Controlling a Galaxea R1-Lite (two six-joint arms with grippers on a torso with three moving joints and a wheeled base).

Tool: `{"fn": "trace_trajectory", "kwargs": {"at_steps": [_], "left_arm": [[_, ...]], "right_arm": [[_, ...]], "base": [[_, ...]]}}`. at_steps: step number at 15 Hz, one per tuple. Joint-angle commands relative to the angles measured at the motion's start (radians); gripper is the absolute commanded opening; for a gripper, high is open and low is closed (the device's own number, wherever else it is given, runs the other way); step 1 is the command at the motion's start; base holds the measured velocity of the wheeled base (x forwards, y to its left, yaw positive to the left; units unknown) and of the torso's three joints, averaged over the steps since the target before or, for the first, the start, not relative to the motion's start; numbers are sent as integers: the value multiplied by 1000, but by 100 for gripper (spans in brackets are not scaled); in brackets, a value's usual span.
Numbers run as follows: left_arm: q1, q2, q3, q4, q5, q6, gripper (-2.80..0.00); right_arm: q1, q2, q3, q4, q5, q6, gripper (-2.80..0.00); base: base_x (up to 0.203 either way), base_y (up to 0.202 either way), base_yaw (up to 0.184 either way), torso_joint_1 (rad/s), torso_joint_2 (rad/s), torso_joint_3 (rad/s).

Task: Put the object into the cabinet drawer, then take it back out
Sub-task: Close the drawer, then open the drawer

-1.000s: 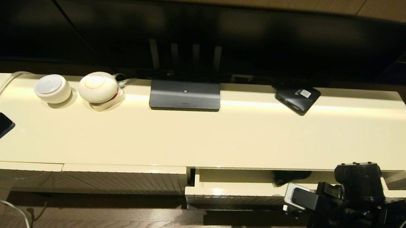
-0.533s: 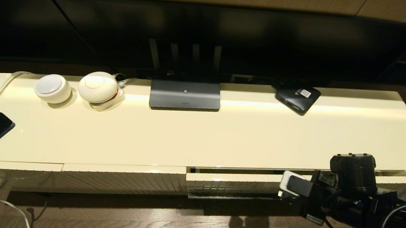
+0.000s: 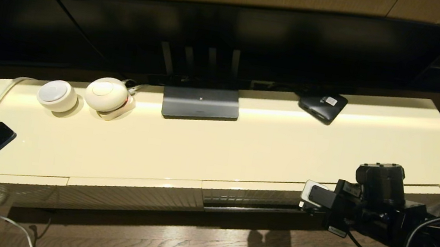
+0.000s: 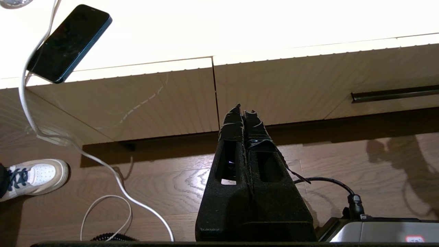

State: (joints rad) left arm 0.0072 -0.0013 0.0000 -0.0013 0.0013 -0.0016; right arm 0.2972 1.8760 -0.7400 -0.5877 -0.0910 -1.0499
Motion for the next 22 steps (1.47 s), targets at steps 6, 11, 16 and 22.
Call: {"fn": "trace_trajectory", "kwargs": {"at_steps": [6,11,16,22], "left_arm": [[0,1,3,0,0,0,-280],[0,1,3,0,0,0,-280],[0,1,3,0,0,0,-280],[0,1,3,1,0,0,-280]], "right_arm": [[2,-353,112,254,4,22,-280],[-7,-667,122,707,9,230,-280],[-35,-896,107,998,119,573,-280],[-41,-1107,105,1006,134,880,-280]], "base": [[0,0,0,0,0,0],[0,0,0,0,0,0],[0,0,0,0,0,0],[0,0,0,0,0,0]]}}
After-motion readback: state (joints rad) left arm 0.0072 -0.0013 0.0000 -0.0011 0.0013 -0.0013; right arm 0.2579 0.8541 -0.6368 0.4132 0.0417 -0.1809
